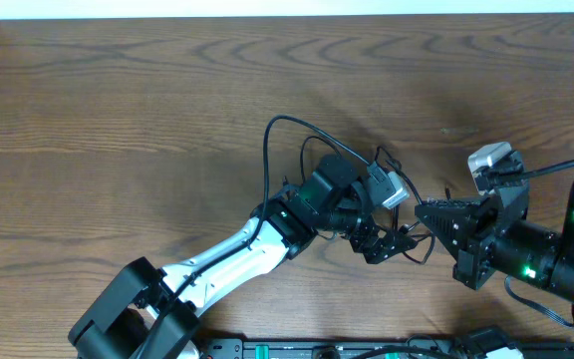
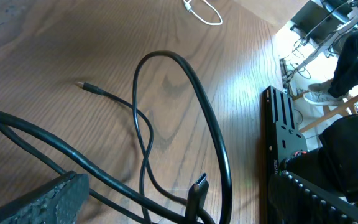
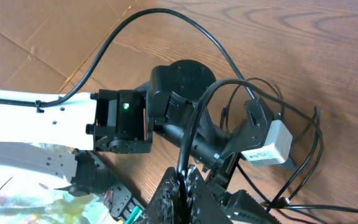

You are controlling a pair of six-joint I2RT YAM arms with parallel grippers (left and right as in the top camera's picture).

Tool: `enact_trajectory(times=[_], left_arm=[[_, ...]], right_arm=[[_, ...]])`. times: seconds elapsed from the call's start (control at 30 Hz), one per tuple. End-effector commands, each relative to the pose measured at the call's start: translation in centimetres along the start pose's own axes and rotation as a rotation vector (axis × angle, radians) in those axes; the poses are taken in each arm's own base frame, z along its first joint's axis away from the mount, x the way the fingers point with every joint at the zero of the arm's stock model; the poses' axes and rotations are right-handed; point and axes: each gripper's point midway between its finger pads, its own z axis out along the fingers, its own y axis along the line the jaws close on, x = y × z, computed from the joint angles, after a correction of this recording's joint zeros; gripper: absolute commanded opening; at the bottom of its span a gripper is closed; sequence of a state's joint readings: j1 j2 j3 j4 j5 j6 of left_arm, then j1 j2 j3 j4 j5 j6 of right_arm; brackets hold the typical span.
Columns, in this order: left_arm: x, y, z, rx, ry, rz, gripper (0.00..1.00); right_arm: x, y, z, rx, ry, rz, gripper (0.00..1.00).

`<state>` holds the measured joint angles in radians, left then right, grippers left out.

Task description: Untangle cables

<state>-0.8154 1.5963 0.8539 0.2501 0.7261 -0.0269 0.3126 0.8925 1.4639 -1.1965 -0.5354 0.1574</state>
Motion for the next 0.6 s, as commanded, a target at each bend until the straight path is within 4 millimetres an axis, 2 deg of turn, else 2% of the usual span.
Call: enact_trajectory(times=[0.0,0.03,0.1,0.13,0.17,0.23,0.47,0.57], left_arm=[[-0.7,0.1,0.1,-0.012,-0.009,0.002,0.99],[-0.7,0.1,0.1,-0.012,-0.008,0.002,0.94],[-0.6,0.5,0.0,-0.034,-0.008,-0.001,0.68],[-0.7,0.7,0.0,-0.045,-0.009,-0.001,0.45],[-0.7,1.0,0.0,-0.06,-0.011,-0.001,0.29],[-0.7,1.4,0.0,-0.083,-0.013,-0.001,0.11],[-0.7,1.8,0.0,-0.107,-0.012,-0.003,0.08],[0.0,3.8,-0.4,-0.227,0.007,-0.023,0.07]], right_arm=[[0.5,0.7,-0.1,-0.028,0.016,0.006,0.01],[0.5,0.6,-0.1,-0.026,0.019,0.009,0.01],[0.7,0.4,-0.1,-0.015,0.023,0.012,0.01],[0.7,0.3,-0.1,-0.009,0.022,0.011,0.01],[0.7,0.2,-0.1,-0.002,0.02,0.011,0.01],[0.6,0.2,-0.2,0.002,0.016,0.009,0.01],[0.6,0.1,-0.3,0.011,0.013,0.011,0.01],[0.6,0.0,-0.3,0.018,0.014,0.013,0.01]])
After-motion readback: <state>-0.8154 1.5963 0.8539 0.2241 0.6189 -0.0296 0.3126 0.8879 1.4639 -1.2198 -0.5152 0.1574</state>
